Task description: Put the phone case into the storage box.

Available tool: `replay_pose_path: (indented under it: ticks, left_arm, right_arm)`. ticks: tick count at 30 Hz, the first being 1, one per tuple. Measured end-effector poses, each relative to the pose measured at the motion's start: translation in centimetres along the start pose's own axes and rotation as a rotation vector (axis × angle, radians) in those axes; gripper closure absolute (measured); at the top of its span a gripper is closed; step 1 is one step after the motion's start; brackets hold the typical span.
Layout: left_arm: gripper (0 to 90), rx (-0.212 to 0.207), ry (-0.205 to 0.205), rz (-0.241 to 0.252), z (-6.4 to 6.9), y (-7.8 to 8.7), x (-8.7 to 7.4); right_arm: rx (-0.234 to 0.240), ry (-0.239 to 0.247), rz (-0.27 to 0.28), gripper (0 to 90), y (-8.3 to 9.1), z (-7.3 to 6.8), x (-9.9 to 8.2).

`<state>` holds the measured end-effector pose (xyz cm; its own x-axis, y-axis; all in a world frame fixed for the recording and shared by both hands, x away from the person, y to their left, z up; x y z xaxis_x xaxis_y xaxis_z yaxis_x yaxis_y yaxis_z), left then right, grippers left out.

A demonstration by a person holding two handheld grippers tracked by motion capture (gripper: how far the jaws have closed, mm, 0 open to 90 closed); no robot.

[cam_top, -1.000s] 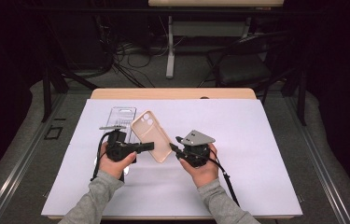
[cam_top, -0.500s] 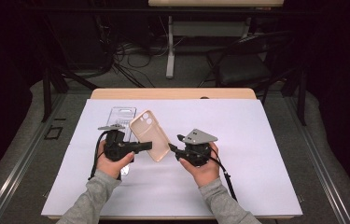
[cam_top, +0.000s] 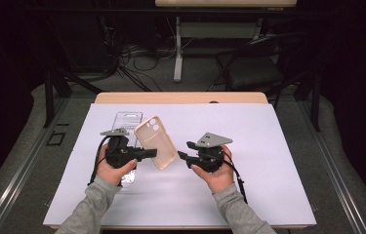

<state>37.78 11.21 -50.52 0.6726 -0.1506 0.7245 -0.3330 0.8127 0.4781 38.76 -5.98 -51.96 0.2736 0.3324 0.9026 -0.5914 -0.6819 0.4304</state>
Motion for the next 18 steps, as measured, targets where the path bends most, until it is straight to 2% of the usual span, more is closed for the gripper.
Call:
replay_pose_path:
  ticks: [9, 16, 18]
  left_arm:
    - [79.6, 0.004, -0.048, -0.023, 0.07, 0.00, -0.26]
    - [79.6, -0.007, -0.092, -0.045, 0.45, -0.08, -0.48]
    - [79.6, -0.014, -0.088, -0.044, 0.60, -0.10, -0.49]
  right_arm:
    - [0.028, 0.019, -0.027, 52.0, 0.16, -0.28, 0.01]
    - [0.085, 0.030, -0.028, 51.7, 0.46, -0.95, 0.36]
    - [0.094, 0.028, -0.029, 51.7, 0.57, -1.00, 0.43]
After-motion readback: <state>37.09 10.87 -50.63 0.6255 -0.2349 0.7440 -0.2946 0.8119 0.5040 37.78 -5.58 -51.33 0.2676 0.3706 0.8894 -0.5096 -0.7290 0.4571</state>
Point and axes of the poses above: each handheld gripper's, and its own axes: y roughly backward along the jaws, x roughly out of its top, z roughly to its right, the point moved 8 cm from there along -y, roughly forward along the jaws, and after that the axes turned 3 degrees about y, right-handed, at the moved point
